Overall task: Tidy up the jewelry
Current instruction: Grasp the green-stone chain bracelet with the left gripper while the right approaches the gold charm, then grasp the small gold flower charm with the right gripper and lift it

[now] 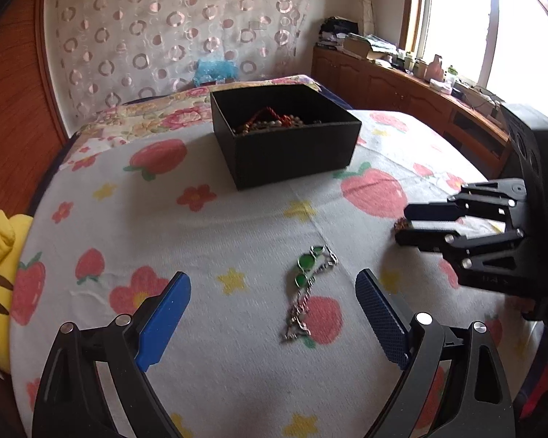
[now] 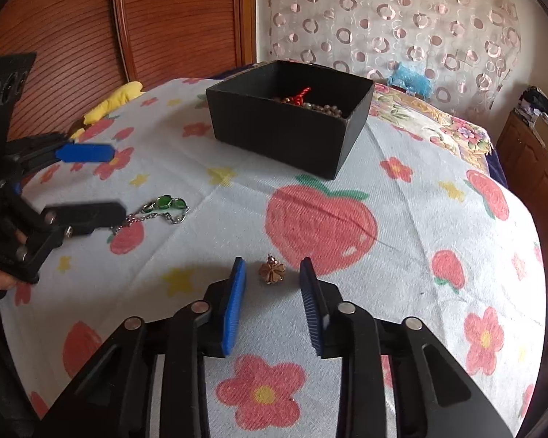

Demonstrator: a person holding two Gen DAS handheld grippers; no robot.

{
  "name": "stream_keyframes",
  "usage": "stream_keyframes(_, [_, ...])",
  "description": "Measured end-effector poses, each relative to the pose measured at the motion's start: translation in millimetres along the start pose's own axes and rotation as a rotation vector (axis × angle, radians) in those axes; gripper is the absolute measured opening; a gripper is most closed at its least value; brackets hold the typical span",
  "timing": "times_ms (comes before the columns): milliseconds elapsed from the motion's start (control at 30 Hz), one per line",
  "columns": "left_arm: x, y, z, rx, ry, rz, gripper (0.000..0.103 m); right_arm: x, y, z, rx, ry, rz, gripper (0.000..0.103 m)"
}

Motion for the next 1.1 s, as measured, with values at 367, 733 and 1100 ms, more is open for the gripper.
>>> stream_keyframes(367, [14.8,-3.8,6.6,-0.023,0.005,0.090,0.039,-1.3,0.2,-0.9,0.012,0.032,0.029,0.017])
stream_keyframes(733, [16.9,-24.5,-18.3,-0.055,-0.010,0.090,0.021,-3.1,0.6,-0.4,0.020,0.048,0.049,0.017])
stream_keyframes(1100, [18.0,-32.1,-17.8,-0.087,-0.061,0.079,0.018,1.7,1.6,-1.9,0.014,0.024,0.035,0.017])
Point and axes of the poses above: each gripper's, at about its wrist camera, not at the fingertips, and y roughly against the way its jaws point, x to its right, z to its underside, the point moved 7 cm from there along -y, roughly the way its jaws point, and after that the axes turned 12 degrees about -y, right-handed, at the moved point
